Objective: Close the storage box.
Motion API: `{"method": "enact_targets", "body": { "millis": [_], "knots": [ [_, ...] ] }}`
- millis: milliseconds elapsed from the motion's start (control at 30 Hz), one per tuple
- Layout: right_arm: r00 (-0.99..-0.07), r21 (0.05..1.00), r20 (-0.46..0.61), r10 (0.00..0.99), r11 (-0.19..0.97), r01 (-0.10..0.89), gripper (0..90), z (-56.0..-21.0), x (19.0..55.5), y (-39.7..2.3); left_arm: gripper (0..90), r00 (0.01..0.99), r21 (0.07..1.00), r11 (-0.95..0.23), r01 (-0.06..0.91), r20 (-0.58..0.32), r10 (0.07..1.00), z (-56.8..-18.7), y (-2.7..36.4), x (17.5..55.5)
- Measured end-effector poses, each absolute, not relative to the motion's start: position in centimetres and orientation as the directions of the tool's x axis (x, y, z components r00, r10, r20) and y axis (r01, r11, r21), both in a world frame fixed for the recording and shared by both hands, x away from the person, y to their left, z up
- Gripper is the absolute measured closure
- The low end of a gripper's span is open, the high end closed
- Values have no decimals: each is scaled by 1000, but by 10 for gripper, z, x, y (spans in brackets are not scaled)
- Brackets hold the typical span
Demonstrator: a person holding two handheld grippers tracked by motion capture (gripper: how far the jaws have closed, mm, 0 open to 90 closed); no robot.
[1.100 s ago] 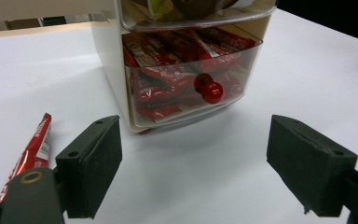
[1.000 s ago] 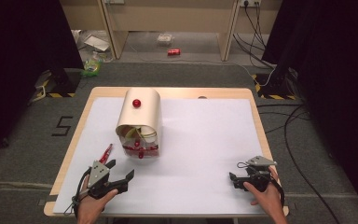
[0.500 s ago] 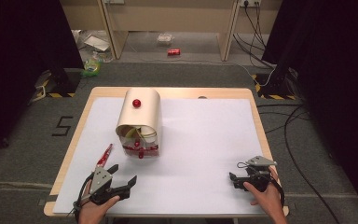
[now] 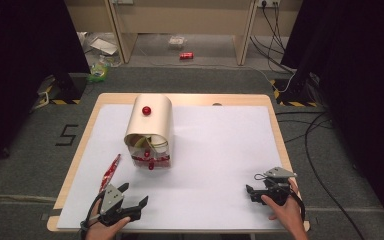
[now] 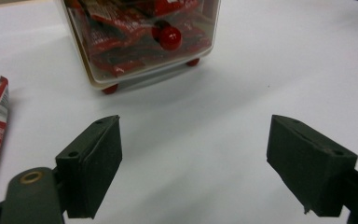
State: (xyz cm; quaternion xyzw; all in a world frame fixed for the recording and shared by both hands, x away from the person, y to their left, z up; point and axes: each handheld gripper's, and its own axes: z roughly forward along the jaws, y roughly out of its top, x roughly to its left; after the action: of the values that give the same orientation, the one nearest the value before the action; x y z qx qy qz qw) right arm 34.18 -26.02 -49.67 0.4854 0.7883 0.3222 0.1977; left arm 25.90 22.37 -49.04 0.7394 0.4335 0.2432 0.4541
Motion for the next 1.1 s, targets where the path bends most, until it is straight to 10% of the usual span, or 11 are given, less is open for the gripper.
{"method": "enact_targets", "body": {
  "millis": [1100],
  "knots": [
    [-451, 700, 0, 893, 322, 637, 26, -497, 342, -260, 176, 496, 868, -227, 442, -25, 868, -505, 230, 229]
  ]
}}
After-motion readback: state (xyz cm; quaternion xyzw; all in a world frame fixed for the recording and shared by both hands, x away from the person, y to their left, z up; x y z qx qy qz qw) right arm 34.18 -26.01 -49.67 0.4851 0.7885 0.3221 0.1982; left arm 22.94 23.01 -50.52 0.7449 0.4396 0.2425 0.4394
